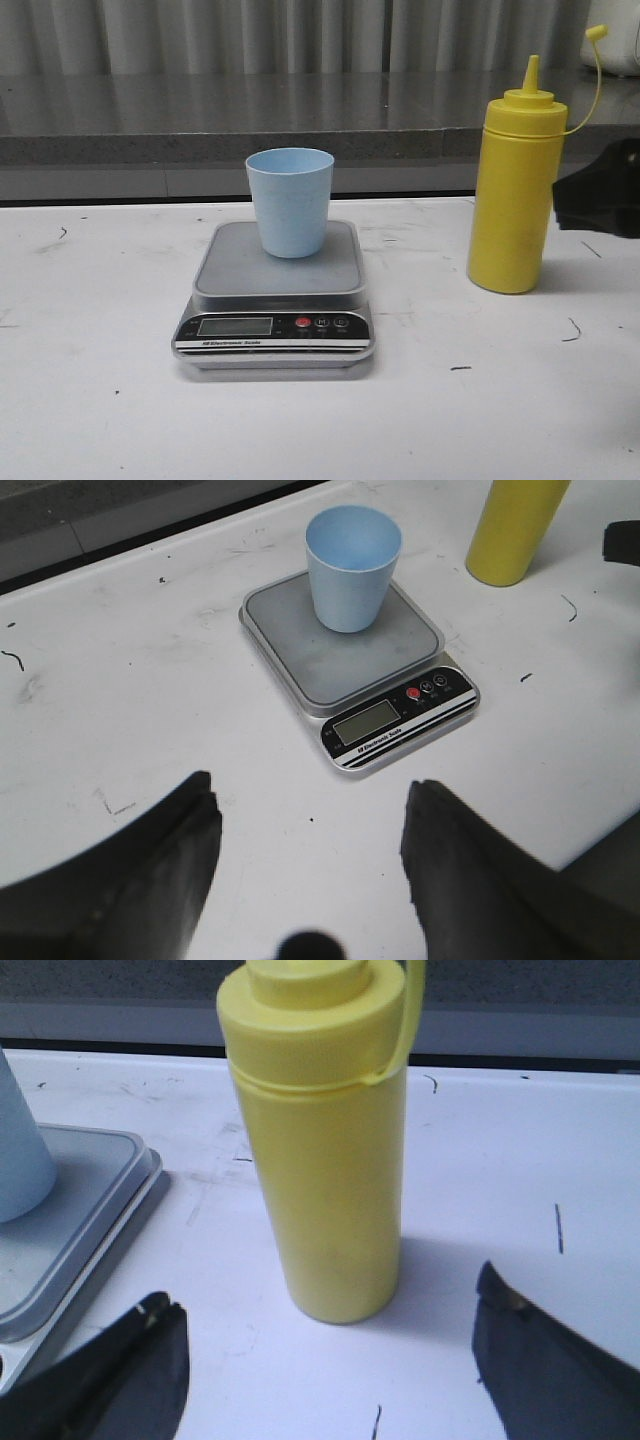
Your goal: Pour seasoning into cup on scale with both arms
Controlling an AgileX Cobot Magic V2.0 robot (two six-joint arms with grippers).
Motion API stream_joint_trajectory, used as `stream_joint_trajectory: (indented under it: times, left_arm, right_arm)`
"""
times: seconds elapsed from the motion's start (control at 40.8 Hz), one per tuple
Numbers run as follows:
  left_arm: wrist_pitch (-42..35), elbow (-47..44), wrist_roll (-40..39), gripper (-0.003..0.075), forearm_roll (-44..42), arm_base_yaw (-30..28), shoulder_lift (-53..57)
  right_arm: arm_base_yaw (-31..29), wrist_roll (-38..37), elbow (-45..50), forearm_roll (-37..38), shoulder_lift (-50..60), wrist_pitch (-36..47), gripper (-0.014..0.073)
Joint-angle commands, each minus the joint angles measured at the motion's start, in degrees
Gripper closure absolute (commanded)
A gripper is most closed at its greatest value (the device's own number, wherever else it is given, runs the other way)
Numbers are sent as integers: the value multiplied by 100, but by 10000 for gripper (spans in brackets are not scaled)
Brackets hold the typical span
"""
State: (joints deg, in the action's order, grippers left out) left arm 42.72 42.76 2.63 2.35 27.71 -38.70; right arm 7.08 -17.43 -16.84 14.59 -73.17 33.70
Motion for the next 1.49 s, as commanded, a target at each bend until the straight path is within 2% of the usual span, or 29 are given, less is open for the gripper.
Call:
stream_joint_trajectory:
  times: [0.0,0.074,0.172,0.27,0.392,0.613,0.735,0.833,1.005,1.25,1.47]
  left_arm:
    - [-418,155,-25,321,67,44,1]
    - [-418,155,-25,321,67,44,1]
    - [-418,155,-25,321,67,44,1]
    - [-418,155,-25,321,67,44,1]
    - [-418,155,-25,321,67,44,1]
    - [-418,155,-25,321,67,44,1]
    - [-418,155,-25,321,67,44,1]
    - [-418,155,-25,321,67,44,1]
    - [-418,155,-25,321,67,44,1]
    - [-418,155,-25,321,67,44,1]
    - [-418,155,-25,321,67,44,1]
  right_arm:
    - [227,-92,-88,-222,982,-744,-7]
    - [420,5,-159,-520,1541,-1466,-7]
    - [720,515,-429,-858,2262,-2694,-7]
    - [924,993,-787,-884,2774,-3964,-7]
    - [1095,1078,-1078,-872,3503,-5119,-7]
    - [1125,1092,-1094,-674,4773,-5792,-7]
    - [1125,1092,-1094,-633,5339,-6522,-7]
    - [1125,1092,-1094,-660,5519,-7132,-7]
    - [1142,1142,-1277,-1129,5514,-7969,-7]
    - [1142,1478,-1495,-1078,5514,-7956,-7]
    - [1142,1484,-1495,-1053,5514,-7941,-7]
